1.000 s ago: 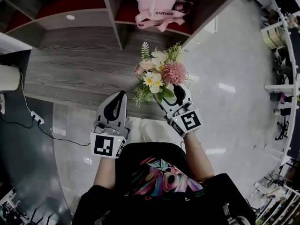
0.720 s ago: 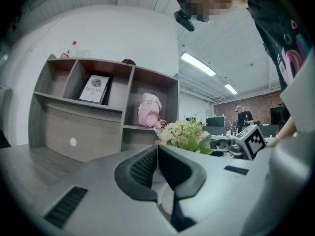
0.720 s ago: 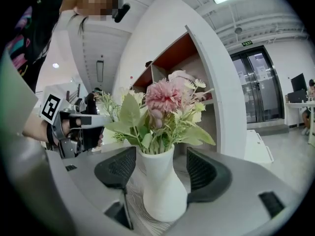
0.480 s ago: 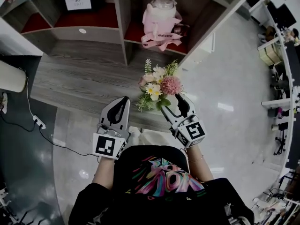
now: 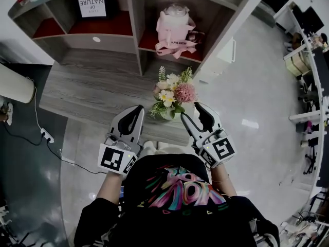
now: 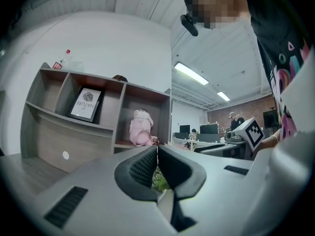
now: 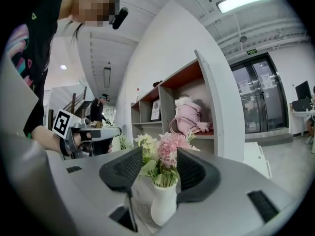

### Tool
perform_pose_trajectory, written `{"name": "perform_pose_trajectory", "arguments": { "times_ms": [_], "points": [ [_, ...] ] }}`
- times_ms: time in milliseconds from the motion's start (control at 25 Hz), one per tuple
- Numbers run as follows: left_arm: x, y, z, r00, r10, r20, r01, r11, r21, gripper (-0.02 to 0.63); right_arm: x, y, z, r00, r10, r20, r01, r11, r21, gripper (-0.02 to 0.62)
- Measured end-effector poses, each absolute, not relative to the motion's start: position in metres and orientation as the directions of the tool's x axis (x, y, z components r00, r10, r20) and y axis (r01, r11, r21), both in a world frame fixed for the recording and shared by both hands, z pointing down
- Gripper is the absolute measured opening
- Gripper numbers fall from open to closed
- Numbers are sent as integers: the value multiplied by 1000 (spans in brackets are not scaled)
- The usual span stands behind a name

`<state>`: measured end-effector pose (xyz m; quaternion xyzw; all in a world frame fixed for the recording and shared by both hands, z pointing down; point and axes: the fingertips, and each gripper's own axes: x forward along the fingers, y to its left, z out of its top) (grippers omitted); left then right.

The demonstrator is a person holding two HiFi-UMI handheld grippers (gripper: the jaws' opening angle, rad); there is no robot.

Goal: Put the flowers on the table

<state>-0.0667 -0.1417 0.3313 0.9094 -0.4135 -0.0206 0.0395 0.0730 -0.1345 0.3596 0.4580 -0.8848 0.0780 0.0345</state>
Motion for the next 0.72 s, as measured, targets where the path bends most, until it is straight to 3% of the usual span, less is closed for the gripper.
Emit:
{"name": "perform_pose_trajectory", "arguments": {
  "times_ms": [360,720],
  "points": [
    [-54,-133,311,700,-713,-45,-710,-701,72,26,76,-132,321,-575,-818,22,-817,571,-82,133],
    [-46,-130,312,726,-687,-42,-684,-727,58,26,69,-137,317,-580,-815,11,-812,577,-82,17]
  ]
}}
